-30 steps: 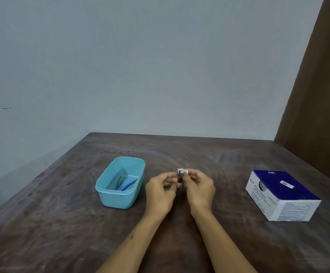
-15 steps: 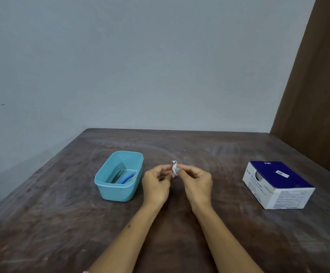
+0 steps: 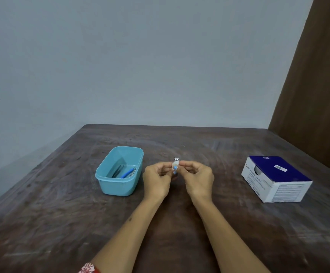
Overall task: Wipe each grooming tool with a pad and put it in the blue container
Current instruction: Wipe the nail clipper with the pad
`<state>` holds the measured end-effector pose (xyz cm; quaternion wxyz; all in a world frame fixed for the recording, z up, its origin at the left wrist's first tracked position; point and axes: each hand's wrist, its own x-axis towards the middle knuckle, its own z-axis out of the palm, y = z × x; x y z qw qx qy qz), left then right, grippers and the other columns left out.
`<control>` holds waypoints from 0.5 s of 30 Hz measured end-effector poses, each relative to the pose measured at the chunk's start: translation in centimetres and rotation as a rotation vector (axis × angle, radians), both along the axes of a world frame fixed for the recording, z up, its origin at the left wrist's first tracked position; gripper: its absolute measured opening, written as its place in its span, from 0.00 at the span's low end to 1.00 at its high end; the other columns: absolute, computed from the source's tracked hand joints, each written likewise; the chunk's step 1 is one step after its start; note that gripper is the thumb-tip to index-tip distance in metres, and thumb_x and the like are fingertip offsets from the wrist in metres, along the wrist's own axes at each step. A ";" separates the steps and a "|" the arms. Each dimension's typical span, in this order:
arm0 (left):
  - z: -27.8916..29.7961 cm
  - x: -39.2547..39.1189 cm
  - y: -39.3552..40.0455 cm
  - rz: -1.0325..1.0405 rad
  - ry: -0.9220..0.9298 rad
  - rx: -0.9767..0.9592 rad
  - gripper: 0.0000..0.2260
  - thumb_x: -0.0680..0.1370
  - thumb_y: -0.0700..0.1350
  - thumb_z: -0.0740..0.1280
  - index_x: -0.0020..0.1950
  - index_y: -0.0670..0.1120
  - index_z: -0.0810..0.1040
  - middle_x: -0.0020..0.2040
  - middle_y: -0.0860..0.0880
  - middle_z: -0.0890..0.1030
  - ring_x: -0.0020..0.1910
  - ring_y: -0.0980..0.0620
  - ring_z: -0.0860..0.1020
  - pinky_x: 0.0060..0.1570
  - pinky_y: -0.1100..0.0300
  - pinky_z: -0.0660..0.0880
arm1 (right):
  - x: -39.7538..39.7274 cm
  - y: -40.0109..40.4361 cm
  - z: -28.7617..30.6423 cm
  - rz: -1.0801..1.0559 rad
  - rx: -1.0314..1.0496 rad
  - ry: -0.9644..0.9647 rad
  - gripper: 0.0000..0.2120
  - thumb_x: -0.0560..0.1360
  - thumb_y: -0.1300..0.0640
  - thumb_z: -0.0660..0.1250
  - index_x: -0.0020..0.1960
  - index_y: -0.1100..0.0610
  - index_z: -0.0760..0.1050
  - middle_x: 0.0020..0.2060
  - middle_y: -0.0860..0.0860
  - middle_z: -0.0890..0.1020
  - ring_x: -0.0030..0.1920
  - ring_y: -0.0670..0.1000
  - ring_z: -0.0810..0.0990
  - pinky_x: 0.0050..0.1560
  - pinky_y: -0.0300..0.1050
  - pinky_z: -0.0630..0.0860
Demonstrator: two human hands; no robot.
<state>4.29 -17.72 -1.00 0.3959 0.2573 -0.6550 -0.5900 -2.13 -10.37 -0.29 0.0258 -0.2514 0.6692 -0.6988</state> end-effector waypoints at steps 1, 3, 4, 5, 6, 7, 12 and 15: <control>0.0 0.1 0.0 -0.003 0.001 0.005 0.09 0.72 0.30 0.68 0.49 0.39 0.82 0.37 0.49 0.83 0.36 0.58 0.82 0.38 0.66 0.79 | 0.0 0.0 0.0 -0.010 0.004 0.012 0.06 0.66 0.65 0.75 0.43 0.59 0.83 0.32 0.44 0.82 0.32 0.36 0.80 0.33 0.25 0.72; 0.1 0.2 0.1 -0.024 -0.024 0.003 0.10 0.72 0.30 0.68 0.51 0.40 0.82 0.39 0.48 0.83 0.38 0.56 0.83 0.40 0.63 0.80 | 0.0 0.0 0.1 -0.042 -0.015 0.035 0.07 0.67 0.65 0.74 0.44 0.58 0.83 0.33 0.44 0.82 0.34 0.36 0.81 0.36 0.25 0.73; 0.1 0.2 0.2 -0.033 -0.044 -0.004 0.10 0.72 0.30 0.68 0.51 0.40 0.82 0.39 0.48 0.83 0.40 0.55 0.83 0.40 0.63 0.81 | 0.0 -0.1 0.1 -0.051 -0.032 0.037 0.07 0.68 0.65 0.73 0.46 0.59 0.83 0.34 0.45 0.83 0.36 0.37 0.81 0.37 0.26 0.74; 0.2 0.2 0.2 -0.036 -0.057 -0.011 0.11 0.73 0.30 0.68 0.52 0.41 0.82 0.39 0.49 0.83 0.40 0.56 0.83 0.40 0.64 0.80 | 0.0 -0.1 0.1 -0.048 -0.046 0.034 0.08 0.69 0.65 0.73 0.47 0.59 0.83 0.35 0.46 0.83 0.37 0.37 0.82 0.38 0.27 0.74; 0.2 0.2 0.3 -0.031 -0.061 -0.018 0.11 0.73 0.30 0.68 0.51 0.41 0.82 0.39 0.49 0.83 0.39 0.57 0.82 0.39 0.65 0.80 | 0.0 0.0 0.1 -0.038 -0.048 0.032 0.08 0.69 0.65 0.73 0.47 0.58 0.83 0.37 0.47 0.84 0.38 0.38 0.82 0.39 0.27 0.75; 0.2 0.3 0.3 -0.021 -0.057 -0.025 0.11 0.72 0.30 0.68 0.51 0.41 0.82 0.38 0.50 0.83 0.38 0.58 0.82 0.38 0.67 0.79 | 0.0 -0.1 0.0 -0.028 -0.035 0.035 0.08 0.69 0.65 0.73 0.47 0.58 0.83 0.37 0.48 0.84 0.38 0.38 0.82 0.40 0.28 0.75; 0.1 0.3 0.2 0.013 -0.030 -0.018 0.10 0.72 0.29 0.68 0.49 0.40 0.82 0.37 0.48 0.83 0.35 0.58 0.82 0.39 0.65 0.80 | 0.1 -0.1 -0.2 -0.043 0.056 0.086 0.07 0.68 0.62 0.74 0.46 0.58 0.84 0.37 0.48 0.84 0.36 0.35 0.80 0.37 0.24 0.73; 0.1 0.3 0.3 -0.024 -0.073 -0.024 0.11 0.72 0.29 0.67 0.51 0.40 0.82 0.39 0.47 0.83 0.37 0.58 0.82 0.37 0.67 0.79 | 0.0 -0.2 -0.1 -0.045 -0.014 0.058 0.08 0.70 0.63 0.72 0.48 0.58 0.83 0.38 0.47 0.84 0.40 0.38 0.82 0.41 0.28 0.75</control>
